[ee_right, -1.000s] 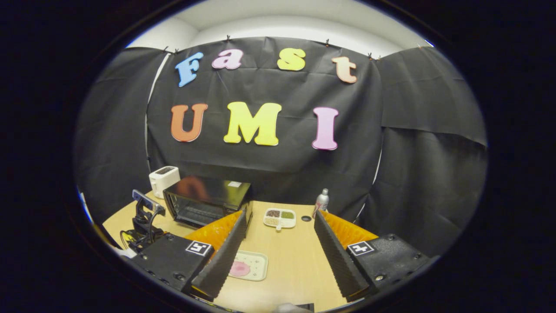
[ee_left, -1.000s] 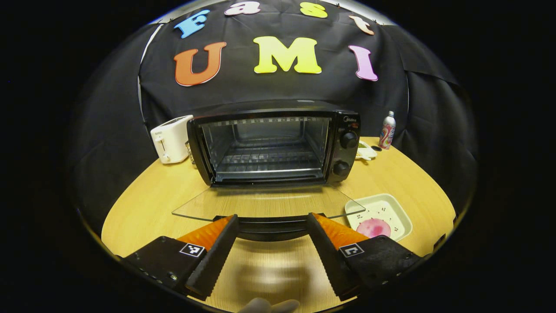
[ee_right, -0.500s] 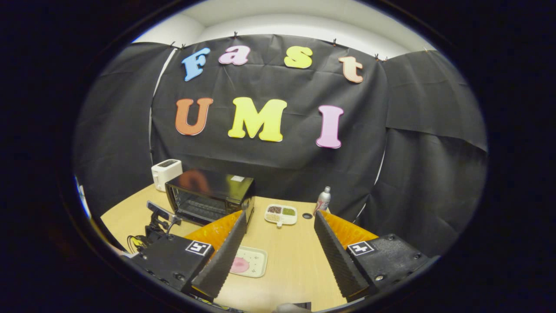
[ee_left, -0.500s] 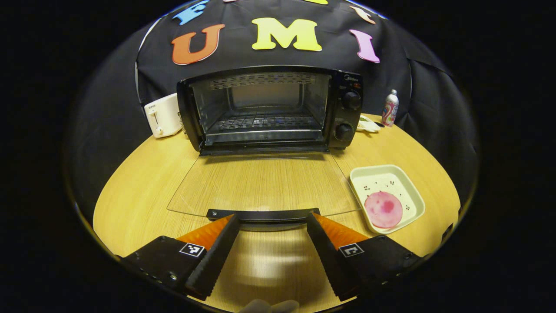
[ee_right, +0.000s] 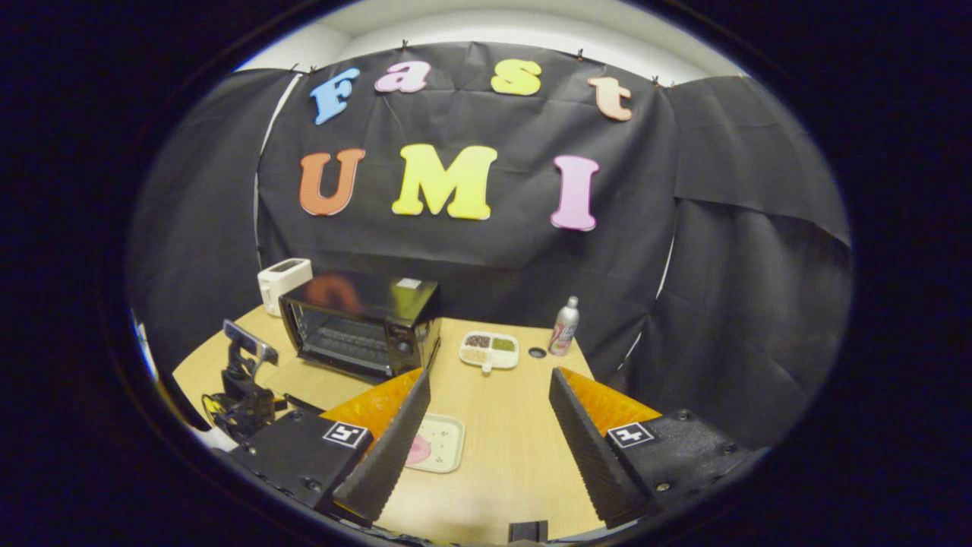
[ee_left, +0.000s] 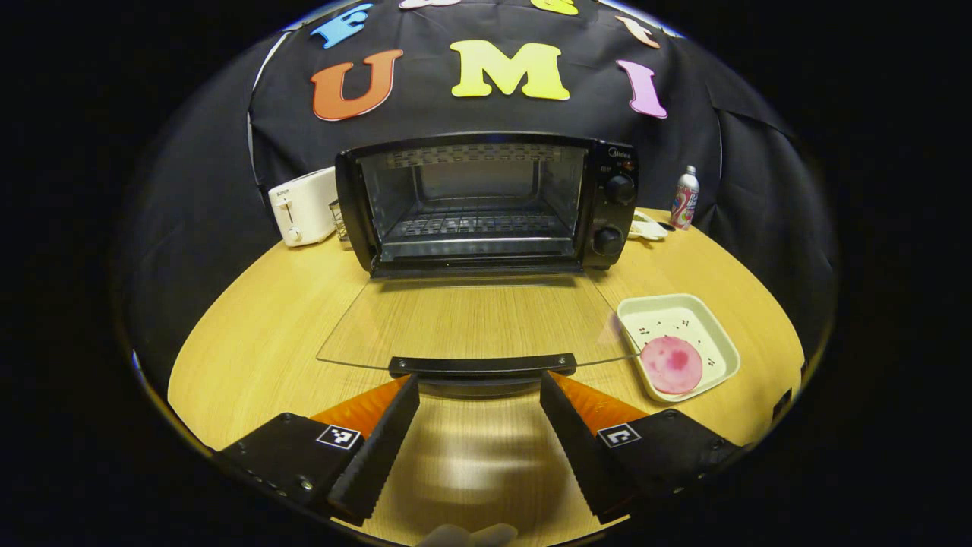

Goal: Open the electric oven with the left hand, put the food in, and close the electric oven.

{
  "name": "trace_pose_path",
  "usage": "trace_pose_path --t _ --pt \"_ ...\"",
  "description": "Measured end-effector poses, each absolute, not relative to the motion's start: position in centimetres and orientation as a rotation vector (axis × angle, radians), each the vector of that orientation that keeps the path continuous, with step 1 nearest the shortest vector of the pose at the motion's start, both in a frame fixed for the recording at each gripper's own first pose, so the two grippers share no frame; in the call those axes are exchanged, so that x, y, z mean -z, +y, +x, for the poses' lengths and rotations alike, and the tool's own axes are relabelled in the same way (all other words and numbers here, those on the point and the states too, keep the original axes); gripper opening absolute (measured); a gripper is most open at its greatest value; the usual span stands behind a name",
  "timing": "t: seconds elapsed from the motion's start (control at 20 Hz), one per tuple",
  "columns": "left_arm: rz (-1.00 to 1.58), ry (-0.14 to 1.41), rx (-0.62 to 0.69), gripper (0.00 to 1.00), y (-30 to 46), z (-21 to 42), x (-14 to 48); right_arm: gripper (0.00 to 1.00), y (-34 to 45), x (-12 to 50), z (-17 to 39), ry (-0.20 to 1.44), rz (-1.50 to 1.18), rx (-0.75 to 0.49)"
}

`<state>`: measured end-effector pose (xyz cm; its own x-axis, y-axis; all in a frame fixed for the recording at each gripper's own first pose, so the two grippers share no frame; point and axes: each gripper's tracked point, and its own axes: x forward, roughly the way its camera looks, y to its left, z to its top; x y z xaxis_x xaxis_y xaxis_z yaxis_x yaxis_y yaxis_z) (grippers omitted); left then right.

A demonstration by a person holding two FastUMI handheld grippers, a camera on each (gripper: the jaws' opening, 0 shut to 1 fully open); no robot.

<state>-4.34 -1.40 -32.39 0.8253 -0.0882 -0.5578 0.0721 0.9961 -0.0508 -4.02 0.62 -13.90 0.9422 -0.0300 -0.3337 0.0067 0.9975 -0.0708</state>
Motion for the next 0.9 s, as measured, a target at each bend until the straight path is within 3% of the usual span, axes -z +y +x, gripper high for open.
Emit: trace_pose_path --t 0.6,0.75,0.8,0.9 --pt "-0.033 0.357 -0.033 0.97 2.3 -7.6 16.5 0.9 1.5 32.9 3.0 0.721 0.008 -0.088" --pt "-0.018 0.314 -0.062 0.97 2.0 -8.7 13.3 0.8 1.7 36.3 5.1 0.805 0.055 -0.114" --pt "-0.012 0.3 -0.062 0.97 1.7 -9.0 12.3 0.8 1.5 37.3 5.6 0.833 0.064 -0.118" --pt "0.001 0.28 -0.094 0.97 1.8 -9.4 10.9 0.67 1.5 39.3 6.7 0.893 0.082 -0.136"
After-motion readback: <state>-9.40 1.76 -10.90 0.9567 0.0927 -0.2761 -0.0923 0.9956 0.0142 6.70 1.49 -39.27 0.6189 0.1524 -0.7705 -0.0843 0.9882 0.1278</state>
